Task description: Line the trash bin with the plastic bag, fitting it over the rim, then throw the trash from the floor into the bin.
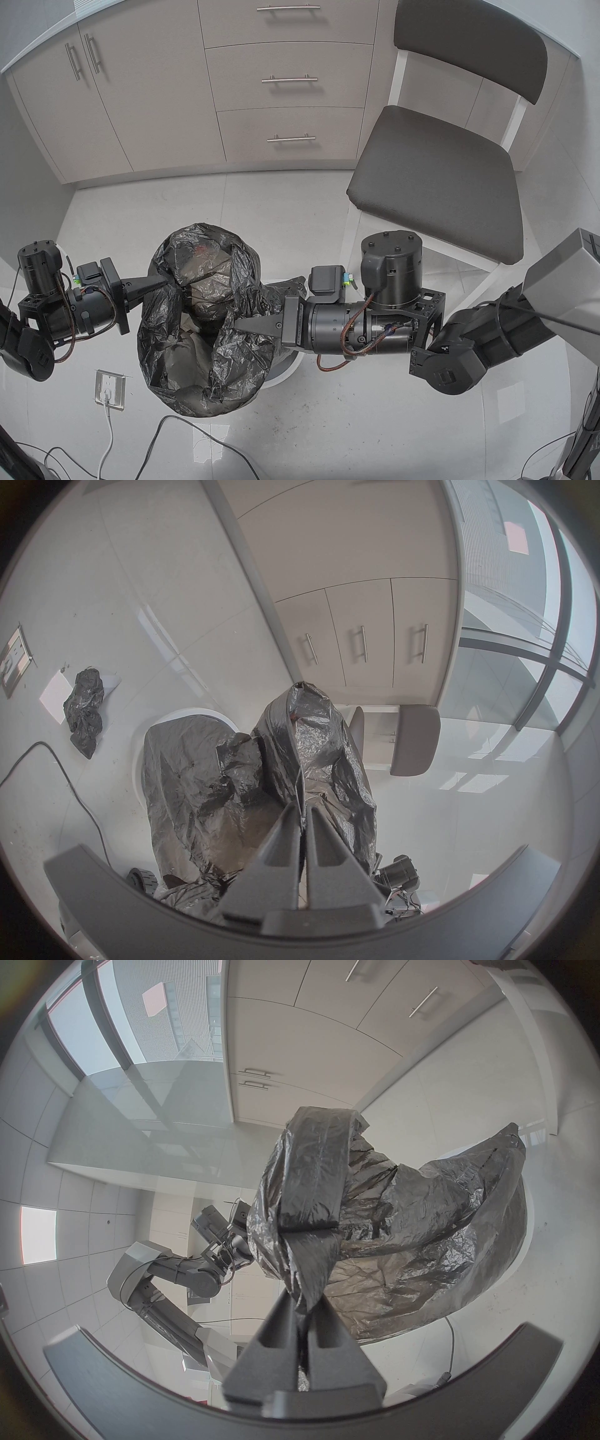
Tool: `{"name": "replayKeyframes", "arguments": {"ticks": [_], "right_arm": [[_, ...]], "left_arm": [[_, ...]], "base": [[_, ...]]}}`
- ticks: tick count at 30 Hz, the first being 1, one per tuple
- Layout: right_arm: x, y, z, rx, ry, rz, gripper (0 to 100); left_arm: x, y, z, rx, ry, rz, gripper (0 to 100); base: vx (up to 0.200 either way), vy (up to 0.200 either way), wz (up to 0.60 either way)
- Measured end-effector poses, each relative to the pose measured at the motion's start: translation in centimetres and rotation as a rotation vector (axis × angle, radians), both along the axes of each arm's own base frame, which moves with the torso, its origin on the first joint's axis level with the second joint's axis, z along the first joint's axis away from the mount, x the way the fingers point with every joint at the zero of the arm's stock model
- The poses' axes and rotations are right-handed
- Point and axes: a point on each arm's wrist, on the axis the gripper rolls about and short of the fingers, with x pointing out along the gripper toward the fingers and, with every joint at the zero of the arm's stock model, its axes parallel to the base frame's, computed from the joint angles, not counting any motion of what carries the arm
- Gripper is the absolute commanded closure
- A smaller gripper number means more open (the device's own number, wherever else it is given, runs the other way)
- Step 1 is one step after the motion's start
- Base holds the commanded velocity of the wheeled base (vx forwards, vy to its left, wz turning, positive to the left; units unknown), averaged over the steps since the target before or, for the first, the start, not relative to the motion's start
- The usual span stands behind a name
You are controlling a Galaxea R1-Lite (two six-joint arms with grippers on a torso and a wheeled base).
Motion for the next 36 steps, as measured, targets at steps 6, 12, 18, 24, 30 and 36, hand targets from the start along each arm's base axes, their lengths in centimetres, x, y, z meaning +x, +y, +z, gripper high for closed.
{"name": "replayKeyframes", "arguments": {"ticks": [6, 12, 18, 24, 30, 36], "right_arm": [[0.4, 0.4, -0.9, -0.012, 0.011, -0.003, 100], [-0.1, 1.0, -1.4, -0.020, 0.026, 0.011, 100], [-1.3, 2.1, -2.1, -0.030, 0.060, 0.041, 100], [-3.2, 3.4, -2.6, -0.043, 0.090, 0.084, 100], [-4.2, 4.5, -3.2, -0.054, 0.096, 0.119, 100], [-4.7, 5.7, -3.7, -0.055, 0.090, 0.132, 100]], "left_arm": [[1.0, 0.0, -0.7, 0.001, -0.010, 0.001, 100], [1.2, 0.0, -1.5, 0.001, 0.016, 0.003, 100], [1.1, 0.2, -1.8, 0.000, 0.032, 0.009, 100], [0.7, 0.3, -2.2, -0.001, 0.050, 0.013, 100], [-0.1, 1.2, -2.5, 0.038, 0.032, 0.035, 100], [-0.9, 2.3, -2.9, 0.051, 0.041, 0.070, 100]], "base": [[0.000, 0.000, 0.00], [0.000, 0.000, 0.00], [0.000, 0.000, 0.00], [0.000, 0.000, 0.00], [0.000, 0.000, 0.00], [0.000, 0.000, 0.00]]}}
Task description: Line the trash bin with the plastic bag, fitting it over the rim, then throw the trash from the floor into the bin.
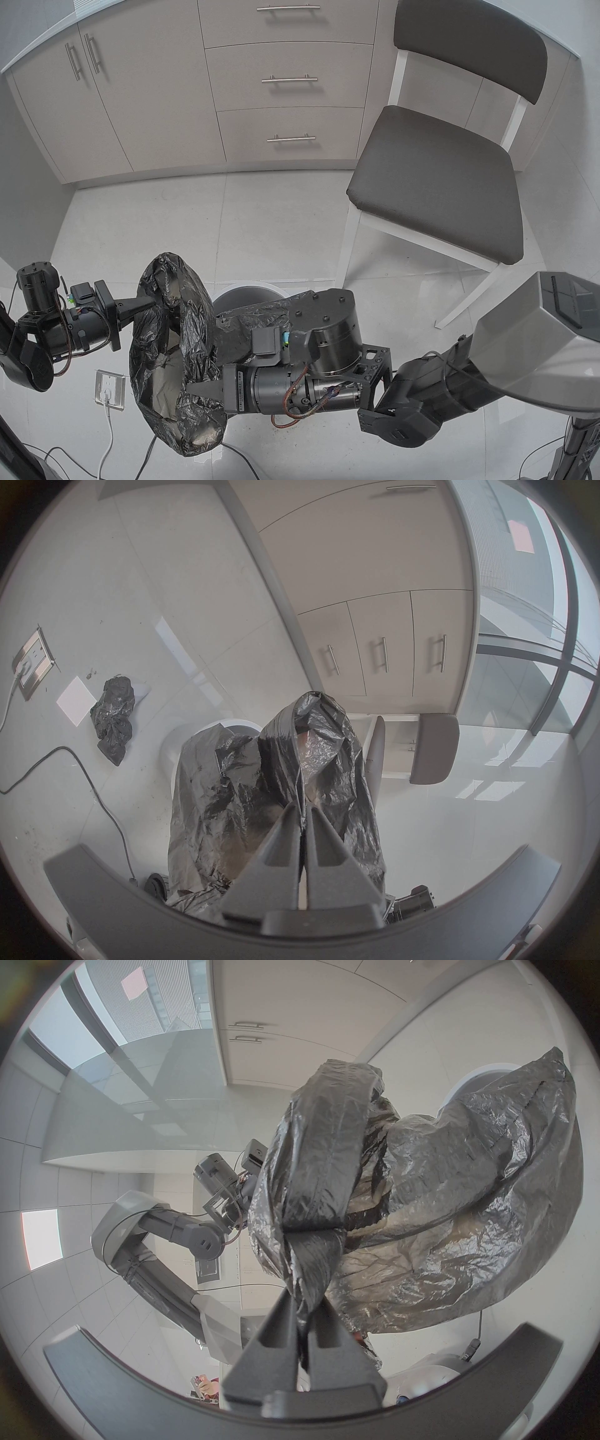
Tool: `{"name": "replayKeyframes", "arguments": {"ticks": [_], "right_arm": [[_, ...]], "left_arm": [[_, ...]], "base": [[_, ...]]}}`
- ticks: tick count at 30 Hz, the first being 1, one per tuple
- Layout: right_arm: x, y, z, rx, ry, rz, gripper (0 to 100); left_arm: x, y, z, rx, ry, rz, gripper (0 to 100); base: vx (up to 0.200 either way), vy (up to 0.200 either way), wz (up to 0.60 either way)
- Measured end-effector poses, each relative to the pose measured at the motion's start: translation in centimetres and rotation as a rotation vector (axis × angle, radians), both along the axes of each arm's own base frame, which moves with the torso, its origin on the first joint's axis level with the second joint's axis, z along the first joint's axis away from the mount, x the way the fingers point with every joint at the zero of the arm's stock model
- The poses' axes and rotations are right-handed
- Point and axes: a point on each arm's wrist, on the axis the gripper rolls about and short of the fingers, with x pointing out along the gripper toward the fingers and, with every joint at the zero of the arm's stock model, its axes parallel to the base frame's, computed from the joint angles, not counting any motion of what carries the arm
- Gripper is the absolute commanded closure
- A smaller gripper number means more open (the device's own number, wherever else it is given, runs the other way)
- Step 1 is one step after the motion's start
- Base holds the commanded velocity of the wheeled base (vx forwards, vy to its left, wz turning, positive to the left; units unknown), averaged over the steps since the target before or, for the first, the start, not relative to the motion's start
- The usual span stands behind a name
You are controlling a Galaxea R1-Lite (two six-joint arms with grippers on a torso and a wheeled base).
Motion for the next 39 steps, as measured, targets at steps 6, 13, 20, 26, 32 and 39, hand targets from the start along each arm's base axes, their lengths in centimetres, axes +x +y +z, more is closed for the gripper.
{"name": "replayKeyframes", "arguments": {"ticks": [6, 13, 20, 26, 32, 39], "right_arm": [[1.3, -0.3, -0.6, -0.007, -0.010, -0.037, 100], [4.3, -2.0, -0.7, -0.013, -0.064, -0.111, 100], [6.8, -3.5, -0.7, -0.014, -0.113, -0.170, 100], [8.9, -4.3, -1.2, -0.035, -0.186, -0.241, 100], [9.7, -4.1, -1.7, -0.084, -0.260, -0.334, 100], [9.6, -3.8, -2.3, -0.149, -0.342, -0.403, 100]], "left_arm": [[0.2, 0.0, 0.0, 0.003, -0.004, 0.002, 100], [1.6, -1.5, 0.3, 0.047, -0.042, 0.012, 100], [3.3, -3.7, -0.2, 0.194, -0.135, 0.003, 100], [4.5, -4.2, -1.4, 0.246, -0.145, -0.016, 100], [5.0, -4.1, -2.4, 0.273, -0.136, -0.022, 100], [5.3, -3.5, -3.3, 0.372, -0.183, -0.037, 100]], "base": [[0.000, 0.000, 0.00], [0.000, 0.000, 0.00], [0.000, 0.000, 0.00], [0.000, 0.000, 0.00], [0.000, 0.000, 0.00], [0.000, 0.000, 0.00]]}}
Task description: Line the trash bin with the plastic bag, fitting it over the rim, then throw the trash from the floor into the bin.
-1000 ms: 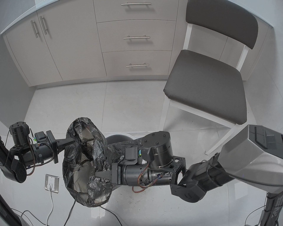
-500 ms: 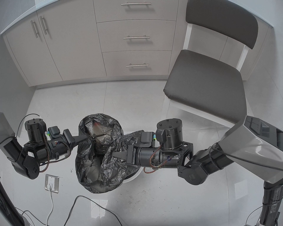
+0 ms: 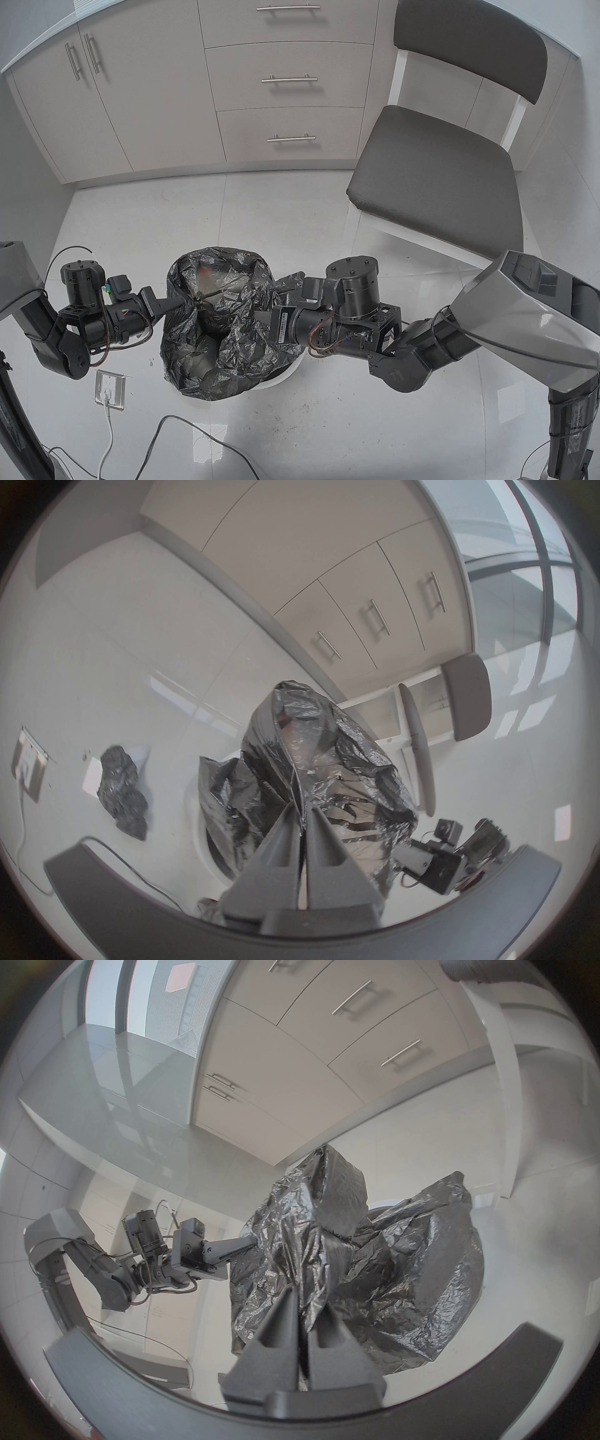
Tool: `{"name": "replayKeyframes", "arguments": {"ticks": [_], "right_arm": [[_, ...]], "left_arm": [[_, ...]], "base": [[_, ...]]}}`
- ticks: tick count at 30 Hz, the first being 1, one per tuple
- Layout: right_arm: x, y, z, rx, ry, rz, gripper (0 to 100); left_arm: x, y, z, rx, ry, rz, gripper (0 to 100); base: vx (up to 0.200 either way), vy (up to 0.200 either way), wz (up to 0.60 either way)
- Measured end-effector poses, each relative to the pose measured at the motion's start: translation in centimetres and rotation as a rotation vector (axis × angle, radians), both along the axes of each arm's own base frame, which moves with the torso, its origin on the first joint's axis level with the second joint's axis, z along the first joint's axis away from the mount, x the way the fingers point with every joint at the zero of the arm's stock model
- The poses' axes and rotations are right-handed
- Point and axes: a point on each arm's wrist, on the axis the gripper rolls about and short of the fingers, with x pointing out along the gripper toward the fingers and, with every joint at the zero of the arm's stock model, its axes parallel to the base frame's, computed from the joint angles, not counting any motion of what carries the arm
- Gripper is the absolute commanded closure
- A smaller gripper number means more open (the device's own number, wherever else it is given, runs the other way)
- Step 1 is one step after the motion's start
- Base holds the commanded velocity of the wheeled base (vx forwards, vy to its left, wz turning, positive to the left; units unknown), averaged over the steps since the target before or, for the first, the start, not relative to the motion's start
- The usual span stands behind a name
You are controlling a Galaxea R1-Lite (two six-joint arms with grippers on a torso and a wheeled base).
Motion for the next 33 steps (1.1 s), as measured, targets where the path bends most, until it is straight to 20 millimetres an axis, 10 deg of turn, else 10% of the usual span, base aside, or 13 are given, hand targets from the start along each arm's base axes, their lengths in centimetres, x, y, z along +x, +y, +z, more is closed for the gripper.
{"name": "replayKeyframes", "arguments": {"ticks": [15, 33], "right_arm": [[-6.2, 3.6, -2.1, -0.194, -0.100, -0.062, 100], [-6.1, 3.7, -5.5, -0.375, -0.179, -0.185, 100]], "left_arm": [[1.2, 0.2, -2.5, 0.277, -0.093, 0.008, 100], [4.6, 0.0, -4.7, 0.354, -0.094, 0.062, 100]], "base": [[0.000, 0.000, 0.00], [0.000, 0.000, 0.00]]}}
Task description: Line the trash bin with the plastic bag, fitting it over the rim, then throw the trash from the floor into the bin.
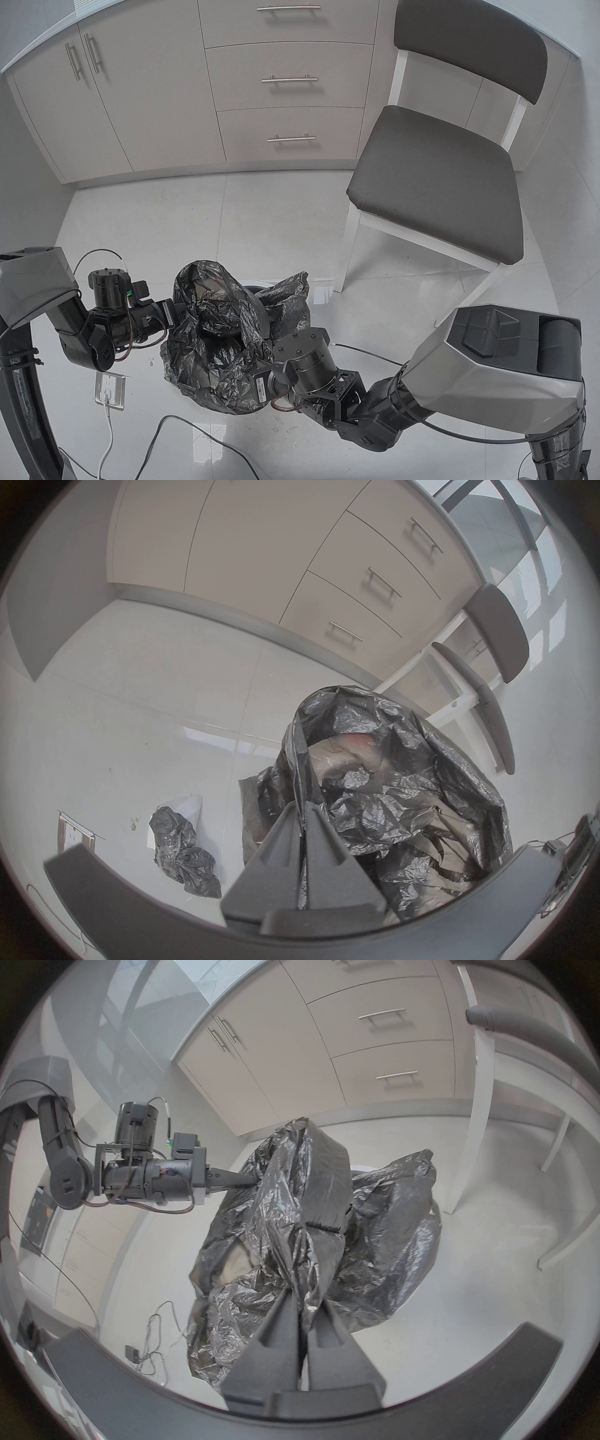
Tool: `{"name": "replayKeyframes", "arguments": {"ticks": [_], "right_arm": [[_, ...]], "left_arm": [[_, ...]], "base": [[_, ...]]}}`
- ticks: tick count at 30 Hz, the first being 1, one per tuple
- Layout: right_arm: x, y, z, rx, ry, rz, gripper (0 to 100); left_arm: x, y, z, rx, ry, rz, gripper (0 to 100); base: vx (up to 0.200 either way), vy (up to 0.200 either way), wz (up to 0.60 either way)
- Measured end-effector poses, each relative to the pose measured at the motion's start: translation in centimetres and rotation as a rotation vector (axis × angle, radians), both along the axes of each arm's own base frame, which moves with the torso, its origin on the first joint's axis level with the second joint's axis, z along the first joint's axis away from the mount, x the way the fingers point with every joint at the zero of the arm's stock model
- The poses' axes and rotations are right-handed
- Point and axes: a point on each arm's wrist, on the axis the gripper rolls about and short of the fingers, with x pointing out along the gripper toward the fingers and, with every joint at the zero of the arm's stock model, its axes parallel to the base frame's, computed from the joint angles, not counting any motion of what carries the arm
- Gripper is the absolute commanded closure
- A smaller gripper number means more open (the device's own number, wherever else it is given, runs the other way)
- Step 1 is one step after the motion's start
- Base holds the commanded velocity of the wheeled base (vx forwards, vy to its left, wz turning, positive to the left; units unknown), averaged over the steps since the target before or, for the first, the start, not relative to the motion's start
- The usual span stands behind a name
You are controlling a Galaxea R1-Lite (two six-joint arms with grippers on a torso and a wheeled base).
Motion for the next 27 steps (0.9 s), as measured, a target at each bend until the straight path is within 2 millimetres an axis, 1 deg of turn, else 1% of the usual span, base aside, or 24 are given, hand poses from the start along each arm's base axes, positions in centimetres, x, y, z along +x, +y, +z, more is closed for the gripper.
{"name": "replayKeyframes", "arguments": {"ticks": [3, 6, 10, 19, 25, 26, 27], "right_arm": [[0.2, -0.2, -0.1, -0.011, -0.006, -0.010, 100], [0.0, -0.4, -0.3, -0.027, 0.004, -0.009, 100], [-0.7, -0.5, -0.6, -0.048, 0.019, 0.004, 100], [-3.6, -1.0, -2.4, -0.126, 0.075, 0.051, 100], [-3.7, -0.7, -2.6, -0.126, 0.070, 0.050, 100], [-3.6, -0.6, -2.5, -0.123, 0.068, 0.049, 0], [-3.5, -0.6, -2.4, -0.119, 0.065, 0.047, 0]], "left_arm": [[0.3, 0.0, -0.2, 0.003, 0.001, 0.005, 100], [0.3, 0.0, -0.3, 0.003, 0.003, 0.006, 100], [0.5, -0.1, -0.4, 0.012, -0.001, 0.021, 100], [0.8, -0.1, -0.4, 0.023, -0.005, 0.054, 100], [0.8, -0.2, -0.5, 0.020, -0.002, 0.056, 100], [0.8, -0.2, -0.5, 0.020, -0.002, 0.056, 100], [0.8, -0.2, -0.6, 0.020, -0.002, 0.056, 100]], "base": [[0.000, 0.000, 0.00], [0.000, 0.000, 0.00], [0.000, 0.000, 0.00], [0.000, 0.000, 0.00], [0.000, 0.000, 0.00], [0.000, 0.000, 0.00], [0.000, 0.000, 0.00]]}}
